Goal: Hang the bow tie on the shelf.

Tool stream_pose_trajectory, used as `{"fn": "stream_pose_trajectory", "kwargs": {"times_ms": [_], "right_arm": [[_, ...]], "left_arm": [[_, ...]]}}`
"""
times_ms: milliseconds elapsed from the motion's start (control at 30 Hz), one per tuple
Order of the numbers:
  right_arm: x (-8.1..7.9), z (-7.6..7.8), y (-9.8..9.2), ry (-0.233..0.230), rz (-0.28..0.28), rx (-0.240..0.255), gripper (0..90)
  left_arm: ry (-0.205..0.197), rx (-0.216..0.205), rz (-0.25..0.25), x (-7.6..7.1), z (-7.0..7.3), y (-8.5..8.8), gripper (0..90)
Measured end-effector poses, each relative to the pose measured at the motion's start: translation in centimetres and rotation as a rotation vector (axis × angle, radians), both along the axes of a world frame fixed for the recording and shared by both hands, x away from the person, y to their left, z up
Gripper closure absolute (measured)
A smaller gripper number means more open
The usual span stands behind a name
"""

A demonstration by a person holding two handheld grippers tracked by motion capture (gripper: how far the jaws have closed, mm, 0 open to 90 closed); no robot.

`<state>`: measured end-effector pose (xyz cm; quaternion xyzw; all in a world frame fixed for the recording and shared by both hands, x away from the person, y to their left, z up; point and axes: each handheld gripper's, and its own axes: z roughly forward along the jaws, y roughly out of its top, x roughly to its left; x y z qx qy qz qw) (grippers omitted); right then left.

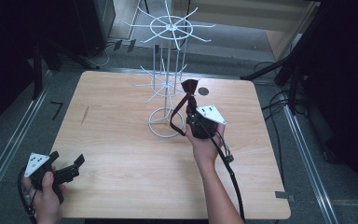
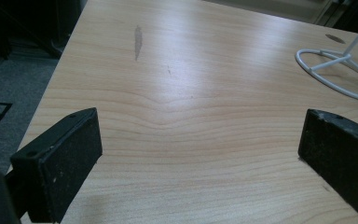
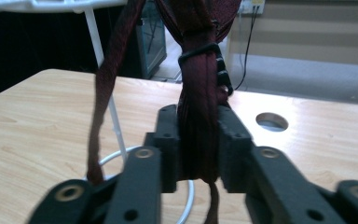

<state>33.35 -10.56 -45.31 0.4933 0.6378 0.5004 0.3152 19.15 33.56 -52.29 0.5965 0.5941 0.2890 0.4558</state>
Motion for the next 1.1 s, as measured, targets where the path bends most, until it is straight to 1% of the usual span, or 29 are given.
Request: {"fn": "stream_pose_trajectory", "kwargs": {"times_ms": [167,233,267,300,333,367,400,500,600,700,800,833,900,1100], "right_arm": [[0.0,-0.6,-0.4,0.027,0.01,0.03,64.5],[0.0,-0.8,-0.6,0.035,0.019,0.031,60.2],[0.0,-0.8,-0.6,0.035,0.019,0.031,60.2],[-0.1,-0.9,-0.6,0.047,0.031,0.032,56.1],[-0.1,-0.9,-0.6,0.047,0.031,0.032,56.1],[-0.2,-1.2,-0.7,0.06,0.047,0.034,52.6],[-0.2,-1.2,-0.7,0.06,0.047,0.034,52.6],[-0.5,-1.7,-0.7,0.086,0.067,0.029,49.2],[-0.8,-2.2,-0.8,0.083,0.079,0.026,46.9],[-1.2,-2.5,-1.0,0.071,0.109,0.039,42.0],[-1.6,-2.6,-1.2,0.062,0.122,0.029,38.1],[-1.6,-2.6,-1.2,0.062,0.122,0.029,38.1],[-2.0,-2.7,-1.6,0.055,0.115,0.027,35.3],[-2.6,-2.7,-2.9,0.039,0.098,0.044,30.9]], "left_arm": [[0.0,0.0,0.001,0.0,0.0,0.0,0.0],[0.0,0.0,0.0,0.0,0.0,0.0,0.0],[0.0,0.0,0.0,0.0,0.0,0.0,0.1],[0.0,0.001,0.0,0.0,0.0,0.0,0.0],[0.0,0.001,0.0,0.0,0.0,0.0,0.1],[0.0,0.001,0.0,0.0,0.0,0.0,0.1],[0.0,0.001,0.0,0.0,0.0,0.0,0.0],[0.0,0.001,0.0,0.0,0.0,0.0,0.0],[0.0,0.001,0.0,0.0,0.0,0.0,0.0],[-0.001,0.0,0.001,0.0,0.0,0.0,0.0],[0.0,-0.002,0.001,0.0,0.0,0.0,0.1],[0.0,-0.002,0.001,0.0,0.0,0.0,0.1],[-0.001,-0.002,0.001,0.0,0.0,0.0,0.0],[-0.001,-0.001,0.002,0.0,0.0,0.0,0.0]]}}
